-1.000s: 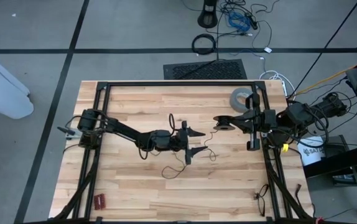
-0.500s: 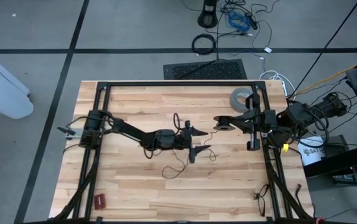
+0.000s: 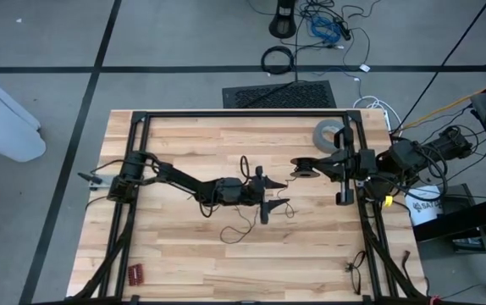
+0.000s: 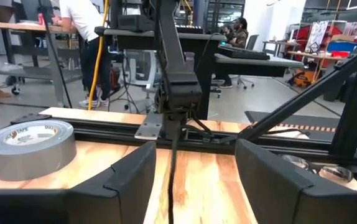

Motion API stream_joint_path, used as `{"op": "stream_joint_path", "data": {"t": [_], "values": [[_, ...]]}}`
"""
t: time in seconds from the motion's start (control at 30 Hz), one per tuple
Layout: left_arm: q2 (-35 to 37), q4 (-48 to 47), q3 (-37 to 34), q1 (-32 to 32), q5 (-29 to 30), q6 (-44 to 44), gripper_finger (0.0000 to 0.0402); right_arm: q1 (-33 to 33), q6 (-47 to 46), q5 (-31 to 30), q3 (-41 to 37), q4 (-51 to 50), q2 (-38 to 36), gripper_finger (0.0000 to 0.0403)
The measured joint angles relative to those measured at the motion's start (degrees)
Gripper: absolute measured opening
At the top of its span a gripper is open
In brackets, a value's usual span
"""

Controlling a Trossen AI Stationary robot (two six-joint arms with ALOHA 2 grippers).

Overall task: Coil cords
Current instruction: Coil the black wire onto the spool

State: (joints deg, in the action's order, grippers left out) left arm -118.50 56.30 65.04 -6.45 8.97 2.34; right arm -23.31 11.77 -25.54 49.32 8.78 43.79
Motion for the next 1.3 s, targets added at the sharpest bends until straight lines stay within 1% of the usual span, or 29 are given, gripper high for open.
{"op": "stream_joint_path", "data": {"t": [0.17, 0.3, 0.37, 0.47, 0.6, 0.67, 0.8, 0.97, 1.07, 1.2, 1.3], "values": [[0.0, 0.0, 0.0, 0.02, 0.0, -0.06, 0.0195, 0.0, 0.02, 0.0, 0.0, 0.02, 0.0, 0.0], [0.0, -0.04, 0.0, 0.0, 0.9, -0.07, 0.0161, 0.0, 0.02, 0.0, 0.0, 0.0, 0.02, 0.0], [0.0, -0.3, 0.0, 0.0, 3.11, 0.01, 0.0139, 0.0, 0.02, 0.0, 0.0, 0.0, 0.02, 0.0], [0.0, -1.59, 0.0, -0.06, 8.4, 0.21, 0.0098, 0.0, 0.02, 0.0, 0.0, 0.0, 0.02, 0.0], [0.0, -2.78, 0.0, -0.14, 9.44, 0.27, 0.0027, 0.0, 0.02, 0.02, 0.0, -0.02, 0.02, 0.0], [0.46, -4.1, -0.05, -0.55, 9.9, 0.28, 0.0008, 0.0, 0.0, 0.0, 0.0, -0.37, 0.0, 0.0], [4.35, -10.26, -0.11, -1.97, 10.75, -0.01, 0.0009, 0.0, -0.26, -0.04, 0.0, -1.22, 0.0, 0.0], [11.53, -23.2, -0.11, -4.88, 10.9, -1.76, 0.0004, 0.0, -0.59, -0.07, 0.0, -2.36, 0.01, 0.0], [15.55, -28.93, -0.09, -6.22, 11.35, -1.76, 0.0003, 0.0, -0.63, -0.09, 0.0, -2.47, 0.02, 0.0], [18.83, -35.27, -0.11, -7.35, 11.89, -1.99, 0.0004, 0.0, -2.03, -0.15, 0.0, -2.52, 0.0, 0.0], [20.08, -38.2, -0.09, -7.5, 11.07, -0.62, 0.0022, 0.0, -2.14, -0.18, 0.0, -2.6, 0.02, 0.0]]}}
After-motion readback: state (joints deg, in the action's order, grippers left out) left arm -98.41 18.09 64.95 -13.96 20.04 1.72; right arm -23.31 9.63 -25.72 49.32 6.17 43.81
